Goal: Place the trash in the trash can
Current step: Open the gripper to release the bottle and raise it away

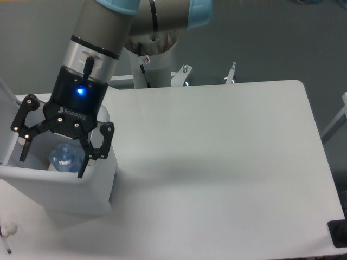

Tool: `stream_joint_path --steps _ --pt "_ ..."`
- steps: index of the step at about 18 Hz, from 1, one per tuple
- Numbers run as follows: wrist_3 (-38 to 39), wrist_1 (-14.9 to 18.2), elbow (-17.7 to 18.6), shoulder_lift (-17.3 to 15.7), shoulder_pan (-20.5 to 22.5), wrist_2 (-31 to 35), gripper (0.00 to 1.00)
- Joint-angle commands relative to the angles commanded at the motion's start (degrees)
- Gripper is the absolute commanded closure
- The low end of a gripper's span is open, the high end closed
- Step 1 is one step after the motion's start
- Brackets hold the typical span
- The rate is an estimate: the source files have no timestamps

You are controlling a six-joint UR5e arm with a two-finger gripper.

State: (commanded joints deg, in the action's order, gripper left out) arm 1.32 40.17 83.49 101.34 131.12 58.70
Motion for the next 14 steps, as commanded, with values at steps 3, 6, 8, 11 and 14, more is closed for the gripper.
stream_joint_path --steps 3,6,8,11,14 --pt "-4.82 0.0 4.56 -2.98 2.9 3.16 0.0" --pt "-11.76 0.17 10.44 -7.29 5.72 8.51 0.0" --pt "-16.41 0.26 14.66 -10.36 8.44 14.82 0.0" --pt "-25.99 2.1 18.11 -12.66 12.31 24.17 0.0" --pt "-37.32 8.24 18.47 -12.75 16.61 24.35 0.0"
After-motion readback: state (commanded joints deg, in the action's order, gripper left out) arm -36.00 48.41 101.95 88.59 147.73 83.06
